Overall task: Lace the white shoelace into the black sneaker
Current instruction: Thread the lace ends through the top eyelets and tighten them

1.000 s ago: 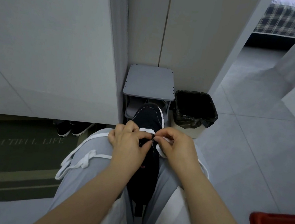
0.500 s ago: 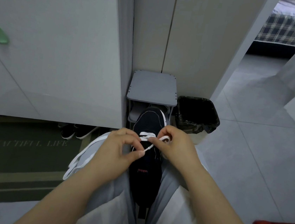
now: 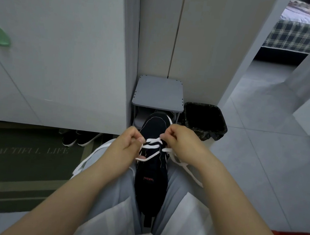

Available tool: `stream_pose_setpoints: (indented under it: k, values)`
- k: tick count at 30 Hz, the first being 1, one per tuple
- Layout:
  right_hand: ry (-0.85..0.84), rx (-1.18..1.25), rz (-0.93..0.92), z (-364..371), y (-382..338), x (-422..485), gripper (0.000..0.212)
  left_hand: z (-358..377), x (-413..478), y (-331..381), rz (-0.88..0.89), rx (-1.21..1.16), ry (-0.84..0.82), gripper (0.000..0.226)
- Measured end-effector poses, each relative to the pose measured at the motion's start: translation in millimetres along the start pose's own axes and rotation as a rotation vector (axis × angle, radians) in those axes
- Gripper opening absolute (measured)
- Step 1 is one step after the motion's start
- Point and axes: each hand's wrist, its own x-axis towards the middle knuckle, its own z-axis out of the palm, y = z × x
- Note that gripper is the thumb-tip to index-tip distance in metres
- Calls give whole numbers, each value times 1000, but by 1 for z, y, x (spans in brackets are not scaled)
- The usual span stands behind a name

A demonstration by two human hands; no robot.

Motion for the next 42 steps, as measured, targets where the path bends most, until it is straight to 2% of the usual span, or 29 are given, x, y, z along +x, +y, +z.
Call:
stream_pose_setpoints:
  k: [3,5,8,11,14,18,20,22,24,26,28,31,33,34,36,37,38,39,42]
  values:
    - [-37,156,-55,-10,4,-3,14,-9,1,-6,77,400,-48,18]
    - [-120,192,-51,-19,7,-6,9,-14,-1,-10,111,644,-107,22]
    - [-177,50,-35,-28,15,-9,4,-24,-4,-11,155,754,-138,28]
    - [-37,48,-50,-36,18,-12,9,-29,-9,-2,218,485,-90,32]
    - [39,343,-103,-37,11,-18,15,-25,-11,8,198,106,-1,38]
    - [107,628,-68,-30,2,-25,27,-9,-8,10,43,-221,-15,41]
    - [100,556,-56,-22,1,-26,29,-5,-6,3,27,-64,10,39]
    - [74,401,-24,-9,5,-26,30,-8,-3,-6,42,267,16,28]
    - [26,316,-23,8,10,-27,33,-13,-4,-13,12,518,-49,19]
    - [33,179,-49,21,14,-29,39,-18,-4,-14,50,733,-110,19]
    - [136,157,-74,26,17,-29,32,-26,-6,-7,127,772,-103,20]
    - [306,431,-53,13,18,-30,9,-40,-11,8,215,442,69,21]
    - [372,623,-60,0,20,-31,24,-42,-14,20,194,68,222,21]
    - [397,676,-66,-6,21,-32,28,-41,-13,25,151,-197,268,24]
    - [410,728,-76,-16,18,-33,34,-40,-9,30,77,-699,272,32]
    - [406,754,-81,-20,17,-33,36,-39,-6,29,42,-769,261,33]
    - [402,766,-97,-23,16,-33,35,-38,-3,24,-3,-686,256,33]
    - [388,779,-110,-27,14,-33,32,-35,2,16,-33,-489,249,31]
    - [347,783,-143,-30,8,-34,25,-20,7,-10,55,269,82,15]
